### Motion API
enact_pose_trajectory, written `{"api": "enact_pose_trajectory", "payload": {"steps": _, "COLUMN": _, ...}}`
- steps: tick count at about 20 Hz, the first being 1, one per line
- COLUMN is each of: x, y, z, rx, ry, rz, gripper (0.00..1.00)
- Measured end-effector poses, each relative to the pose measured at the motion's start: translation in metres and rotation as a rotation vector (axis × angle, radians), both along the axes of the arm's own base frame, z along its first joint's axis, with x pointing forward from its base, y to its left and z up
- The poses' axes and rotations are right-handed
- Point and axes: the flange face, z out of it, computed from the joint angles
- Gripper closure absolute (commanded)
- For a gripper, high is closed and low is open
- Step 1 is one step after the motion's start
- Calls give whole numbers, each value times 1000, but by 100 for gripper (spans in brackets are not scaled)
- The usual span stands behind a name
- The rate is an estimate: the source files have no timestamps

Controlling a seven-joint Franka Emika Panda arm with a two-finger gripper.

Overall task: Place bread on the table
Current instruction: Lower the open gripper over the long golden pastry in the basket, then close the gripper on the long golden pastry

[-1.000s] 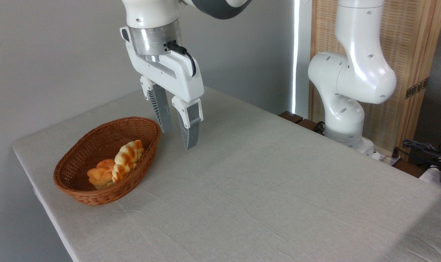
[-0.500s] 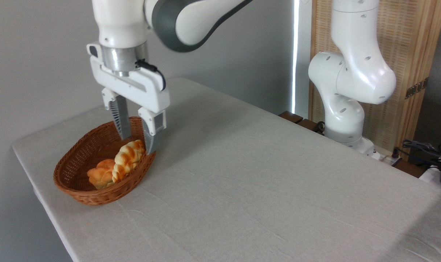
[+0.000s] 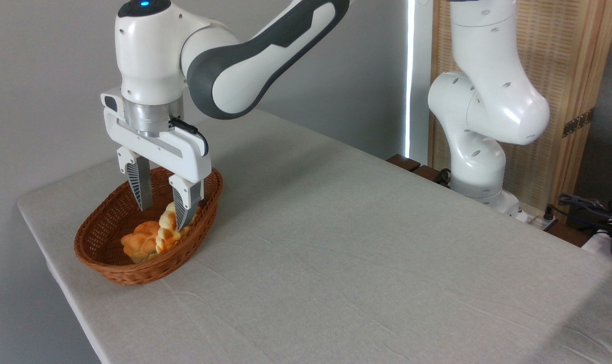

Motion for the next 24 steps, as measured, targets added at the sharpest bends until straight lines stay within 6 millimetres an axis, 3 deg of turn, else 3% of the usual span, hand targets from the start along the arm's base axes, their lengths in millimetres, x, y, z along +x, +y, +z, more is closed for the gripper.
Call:
{"api": "enact_pose_trajectory", "payload": {"steps": 5, "x": 0, "y": -4, "z": -8, "rx": -1, "ry": 13, "rz": -6, "gripper": 0}}
{"api": "enact_pose_trajectory", "payload": {"steps": 6, "x": 0, "y": -5, "z": -9, "rx": -1, "ry": 15, "rz": -8, "gripper": 5}}
{"api": "enact_pose_trajectory", "payload": {"steps": 7, "x": 0, "y": -6, "z": -10, "rx": -1, "ry": 17, "rz": -10, "gripper": 18}}
{"api": "enact_pose_trajectory", "payload": {"steps": 9, "x": 0, "y": -6, "z": -12, "rx": -1, "ry": 20, "rz": -11, "gripper": 62}}
{"api": "enact_pose_trajectory", "payload": {"steps": 11, "x": 0, "y": -7, "z": -13, "rx": -1, "ry": 21, "rz": -12, "gripper": 78}}
{"api": "enact_pose_trajectory", "payload": {"steps": 24, "x": 0, "y": -7, "z": -14, "rx": 6, "ry": 17, "rz": -45, "gripper": 79}}
